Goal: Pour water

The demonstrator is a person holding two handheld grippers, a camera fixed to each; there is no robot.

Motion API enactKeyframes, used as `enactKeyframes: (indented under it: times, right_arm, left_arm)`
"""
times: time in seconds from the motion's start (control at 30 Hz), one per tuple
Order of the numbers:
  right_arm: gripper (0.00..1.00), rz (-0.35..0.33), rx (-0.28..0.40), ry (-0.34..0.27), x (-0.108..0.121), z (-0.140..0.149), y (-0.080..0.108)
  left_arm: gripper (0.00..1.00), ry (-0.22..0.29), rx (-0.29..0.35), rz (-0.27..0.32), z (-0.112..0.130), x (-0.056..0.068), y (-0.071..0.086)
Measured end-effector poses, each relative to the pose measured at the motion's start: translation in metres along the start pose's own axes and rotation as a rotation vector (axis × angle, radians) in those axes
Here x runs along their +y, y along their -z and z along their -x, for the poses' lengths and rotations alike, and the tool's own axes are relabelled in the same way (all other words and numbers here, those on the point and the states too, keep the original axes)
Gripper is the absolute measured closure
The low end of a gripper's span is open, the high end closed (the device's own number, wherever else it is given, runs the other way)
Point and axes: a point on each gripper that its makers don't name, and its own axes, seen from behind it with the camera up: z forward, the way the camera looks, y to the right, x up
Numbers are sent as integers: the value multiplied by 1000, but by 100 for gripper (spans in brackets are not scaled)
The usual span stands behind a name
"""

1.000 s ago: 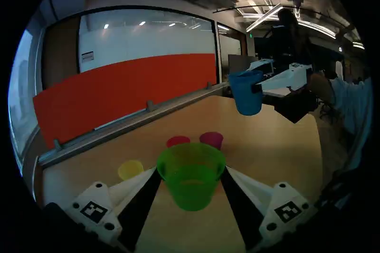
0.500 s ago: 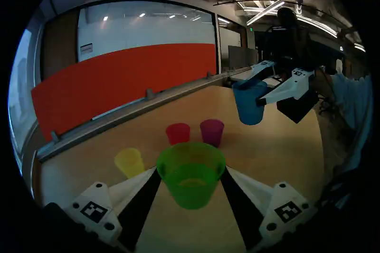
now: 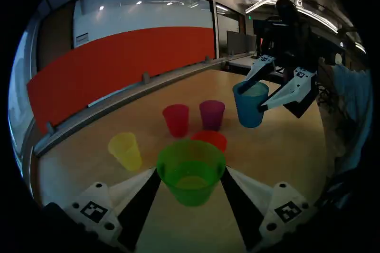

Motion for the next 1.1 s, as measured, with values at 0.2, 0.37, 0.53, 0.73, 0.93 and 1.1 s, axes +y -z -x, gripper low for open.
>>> enactKeyframes:
  times: [0.2,0.37,0.53,0.73,0.93,1.1]
  right_arm:
    - [8,0,-32,-2,0,16,-10]
    - [8,3,-54,-3,1,28,-17]
    - [8,12,-68,2,2,37,-22]
    - [8,11,-78,4,1,45,-27]
    - [8,13,-86,8,0,49,-30]
    - [8,10,-89,4,0,51,-31]
  left_arm:
    - [14,-7,-48,3,13,-1,-7]
    - [14,-20,-93,8,25,-1,-14]
    - [14,-31,-123,16,33,0,-20]
    - [14,-27,-145,24,41,0,-28]
    - [14,-36,-159,22,47,-1,-34]
    - [14,-31,-162,23,50,0,-38]
